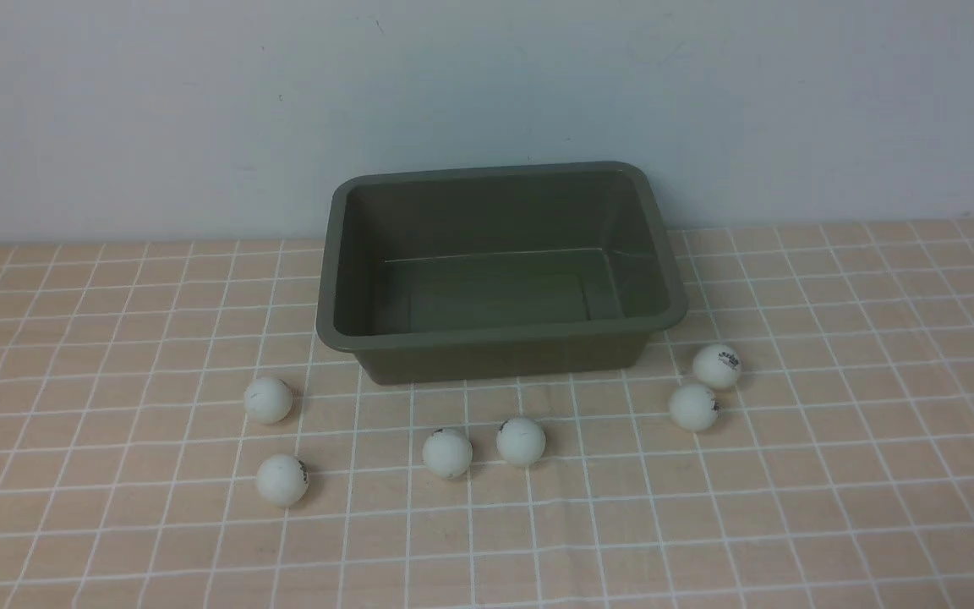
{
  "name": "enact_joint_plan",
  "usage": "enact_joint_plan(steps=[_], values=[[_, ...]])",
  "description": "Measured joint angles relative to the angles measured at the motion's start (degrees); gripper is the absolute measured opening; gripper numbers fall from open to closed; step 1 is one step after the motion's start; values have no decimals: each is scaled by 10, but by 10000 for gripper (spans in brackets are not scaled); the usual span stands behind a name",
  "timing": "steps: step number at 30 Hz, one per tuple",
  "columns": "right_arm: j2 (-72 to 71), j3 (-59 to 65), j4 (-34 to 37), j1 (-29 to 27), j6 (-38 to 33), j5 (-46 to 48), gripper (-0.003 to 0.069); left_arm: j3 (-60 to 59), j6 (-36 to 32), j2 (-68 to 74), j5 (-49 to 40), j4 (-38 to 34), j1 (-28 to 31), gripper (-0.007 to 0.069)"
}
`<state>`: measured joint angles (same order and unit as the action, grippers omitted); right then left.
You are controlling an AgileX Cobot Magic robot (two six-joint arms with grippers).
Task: Put the table tennis balls into the box on the light coffee tablecloth.
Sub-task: 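Reach for and grasp a ping pong ball on the table beside the basket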
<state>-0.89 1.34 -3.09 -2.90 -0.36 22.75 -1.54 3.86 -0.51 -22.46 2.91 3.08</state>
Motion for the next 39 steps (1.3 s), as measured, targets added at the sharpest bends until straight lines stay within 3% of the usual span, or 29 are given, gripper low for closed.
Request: enact_joint_plan(steps=[39], values=[[0,-8,-8,0,7,7,211,0,0,0,0,0,0,4]])
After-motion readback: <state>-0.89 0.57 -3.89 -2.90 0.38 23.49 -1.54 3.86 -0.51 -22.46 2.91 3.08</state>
